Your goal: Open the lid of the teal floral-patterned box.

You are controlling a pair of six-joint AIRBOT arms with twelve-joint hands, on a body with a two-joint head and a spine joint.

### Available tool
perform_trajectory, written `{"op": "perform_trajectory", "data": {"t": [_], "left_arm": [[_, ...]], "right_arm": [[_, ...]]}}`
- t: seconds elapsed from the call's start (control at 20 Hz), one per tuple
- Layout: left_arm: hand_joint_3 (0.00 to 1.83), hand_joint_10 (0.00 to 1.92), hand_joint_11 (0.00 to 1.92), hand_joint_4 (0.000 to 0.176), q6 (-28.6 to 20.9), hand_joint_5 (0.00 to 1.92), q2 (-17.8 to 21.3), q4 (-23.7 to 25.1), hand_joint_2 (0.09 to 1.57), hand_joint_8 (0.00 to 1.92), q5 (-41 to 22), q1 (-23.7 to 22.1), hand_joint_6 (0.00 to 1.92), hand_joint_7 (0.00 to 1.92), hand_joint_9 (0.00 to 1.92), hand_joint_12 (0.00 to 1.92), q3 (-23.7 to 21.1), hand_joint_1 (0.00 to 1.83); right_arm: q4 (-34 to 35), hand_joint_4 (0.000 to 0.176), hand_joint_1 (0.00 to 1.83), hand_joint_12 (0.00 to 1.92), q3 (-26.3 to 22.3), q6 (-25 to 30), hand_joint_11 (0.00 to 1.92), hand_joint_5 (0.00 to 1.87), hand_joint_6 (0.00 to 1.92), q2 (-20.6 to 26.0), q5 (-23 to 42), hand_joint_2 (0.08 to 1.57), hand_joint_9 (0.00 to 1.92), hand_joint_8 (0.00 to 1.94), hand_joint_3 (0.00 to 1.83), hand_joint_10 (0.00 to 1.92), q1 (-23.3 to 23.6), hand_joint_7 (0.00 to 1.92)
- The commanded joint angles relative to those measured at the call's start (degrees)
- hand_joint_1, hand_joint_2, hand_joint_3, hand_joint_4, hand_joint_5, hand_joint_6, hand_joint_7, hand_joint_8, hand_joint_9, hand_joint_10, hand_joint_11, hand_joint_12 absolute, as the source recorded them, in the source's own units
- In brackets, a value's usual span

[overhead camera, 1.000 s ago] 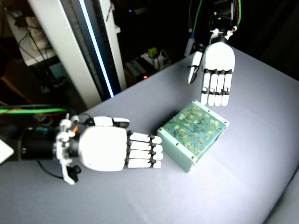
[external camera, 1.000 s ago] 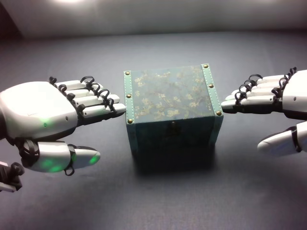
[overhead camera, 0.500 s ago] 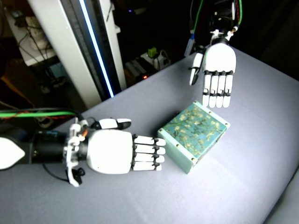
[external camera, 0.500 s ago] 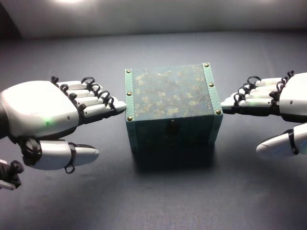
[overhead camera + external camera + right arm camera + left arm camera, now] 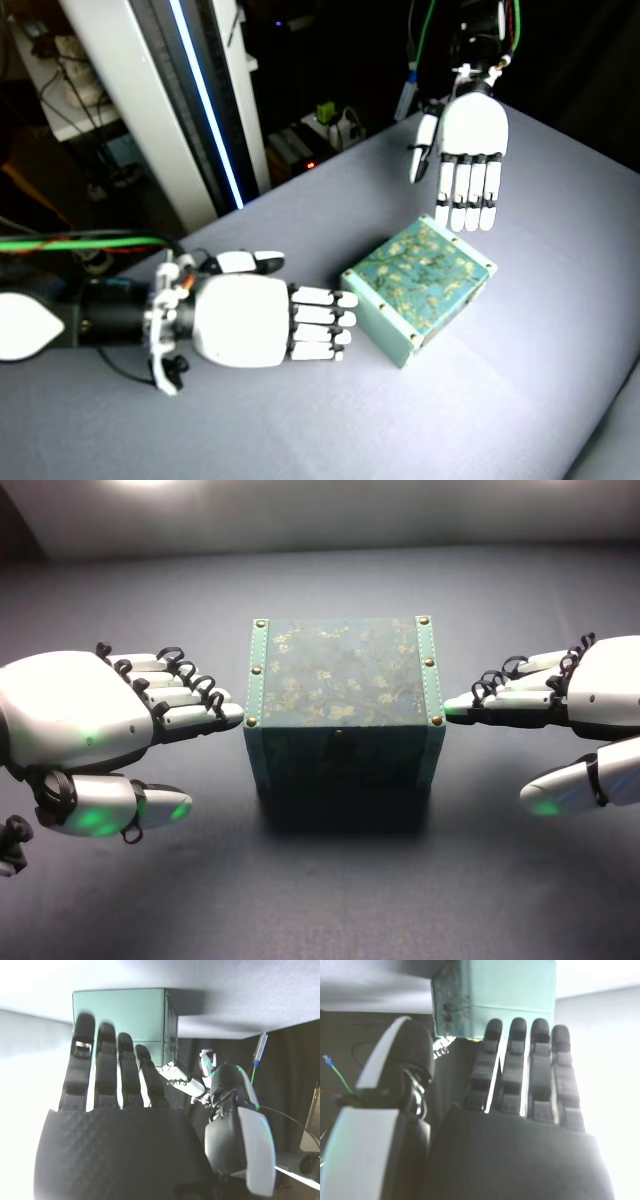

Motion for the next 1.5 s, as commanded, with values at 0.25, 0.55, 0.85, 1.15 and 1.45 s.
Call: {"op": "perform_trajectory", "data": {"t": [0.25,0.55,0.85,1.15,1.45], "left_arm": [[0.0,0.0,0.09,0.0,-0.1,0.07,-0.18,-1.09,1.4,0.0,-6.34,-1.61,0.0,0.17,0.18,0.17,0.17,0.09],[0.0,0.0,0.12,0.0,-0.1,0.09,-0.52,-1.81,1.41,0.0,-7.04,-1.72,0.0,0.16,0.17,0.16,0.3,0.06],[0.0,0.0,0.15,0.0,-0.1,0.08,-1.14,-4.22,1.4,0.0,-10.1,-1.97,0.0,0.14,0.18,0.11,0.58,0.18],[0.0,0.0,0.01,0.0,0.61,0.03,-1.16,-7.15,1.42,0.0,-12.38,-1.74,0.0,0.11,0.2,0.41,0.86,0.17],[0.0,0.0,0.0,0.0,2.64,0.01,-1.17,-10.08,1.45,0.0,-14.44,-1.28,0.0,0.08,0.18,0.4,0.66,0.1]], "right_arm": [[4.33,0.015,0.0,0.65,0.01,0.44,0.15,0.07,0.0,0.06,6.2,1.23,0.31,0.0,0.0,0.01,0.91,0.2],[6.42,0.003,0.0,0.78,0.2,0.44,0.12,0.11,0.0,0.14,7.01,1.25,0.33,0.0,0.0,0.01,0.91,0.22],[8.02,0.0,0.0,0.7,0.12,0.44,0.09,0.15,0.01,0.14,8.51,1.28,0.29,0.0,0.01,0.0,0.91,0.2],[10.39,0.0,0.0,0.43,0.15,0.43,0.06,0.18,0.01,0.14,10.09,1.31,0.2,0.02,0.01,0.01,0.91,0.16],[13.29,0.0,0.0,0.46,0.14,-0.95,0.0,0.19,0.0,0.13,11.61,1.33,0.16,0.0,0.0,0.0,0.91,0.17]]}}
